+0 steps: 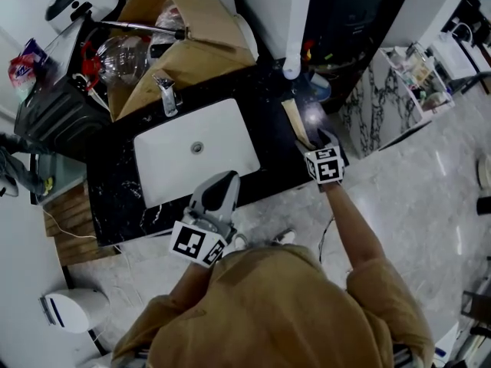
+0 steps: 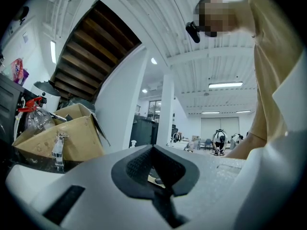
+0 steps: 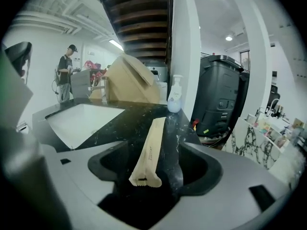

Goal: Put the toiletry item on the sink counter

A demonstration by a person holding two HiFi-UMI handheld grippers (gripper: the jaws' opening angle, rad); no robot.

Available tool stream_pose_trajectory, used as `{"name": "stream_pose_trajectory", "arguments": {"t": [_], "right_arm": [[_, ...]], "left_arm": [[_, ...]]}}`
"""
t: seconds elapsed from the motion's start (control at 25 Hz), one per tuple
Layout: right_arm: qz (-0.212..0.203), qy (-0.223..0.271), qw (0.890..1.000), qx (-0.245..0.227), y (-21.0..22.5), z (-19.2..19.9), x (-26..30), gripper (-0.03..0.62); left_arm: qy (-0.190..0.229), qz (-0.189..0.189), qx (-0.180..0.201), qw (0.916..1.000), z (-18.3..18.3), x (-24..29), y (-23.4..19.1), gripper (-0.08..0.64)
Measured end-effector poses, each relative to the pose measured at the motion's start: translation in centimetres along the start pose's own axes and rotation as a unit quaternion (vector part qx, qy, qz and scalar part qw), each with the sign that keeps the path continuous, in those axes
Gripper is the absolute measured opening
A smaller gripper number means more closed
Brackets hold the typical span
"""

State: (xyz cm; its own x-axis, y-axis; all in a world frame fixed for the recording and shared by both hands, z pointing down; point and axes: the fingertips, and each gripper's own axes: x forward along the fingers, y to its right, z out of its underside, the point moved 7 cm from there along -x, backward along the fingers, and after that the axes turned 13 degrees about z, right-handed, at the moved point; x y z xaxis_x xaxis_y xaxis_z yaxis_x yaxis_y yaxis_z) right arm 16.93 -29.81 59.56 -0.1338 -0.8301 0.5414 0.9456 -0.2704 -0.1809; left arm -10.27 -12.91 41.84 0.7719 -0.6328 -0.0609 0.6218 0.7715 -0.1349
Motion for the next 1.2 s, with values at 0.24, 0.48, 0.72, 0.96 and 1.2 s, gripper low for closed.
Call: {"name": "stream_pose_trajectory", "arguments": {"t": [0.24,0.48,0.72,0.96,1.2], "right_arm": [[0.024,0.013,0.999,0.016,0.8,0.8,-1.9,0.289],[0.033,0.03,0.996,0.072,2.3,1.4,-4.5,0.187],[0.04,0.036,0.992,0.112,2.9,2.5,-6.8,0.034],[0.048,0.032,0.985,0.164,3.9,4.0,-8.0,0.003],[0.057,0.1,0.977,0.179,7.1,-0.2,-10.8,0.003]], "left_arm": [[0.0,0.011,0.002,0.9999,0.0,0.0,-0.3,0.003],[0.002,0.012,0.002,0.9999,0.0,-0.5,-1.0,0.003],[-0.002,0.019,0.011,0.9998,0.1,-0.2,-1.6,0.003],[0.017,0.023,0.013,0.9995,-1.2,0.4,-1.8,0.003],[0.036,0.016,0.029,0.9988,-3.3,0.3,-2.5,0.003]]}}
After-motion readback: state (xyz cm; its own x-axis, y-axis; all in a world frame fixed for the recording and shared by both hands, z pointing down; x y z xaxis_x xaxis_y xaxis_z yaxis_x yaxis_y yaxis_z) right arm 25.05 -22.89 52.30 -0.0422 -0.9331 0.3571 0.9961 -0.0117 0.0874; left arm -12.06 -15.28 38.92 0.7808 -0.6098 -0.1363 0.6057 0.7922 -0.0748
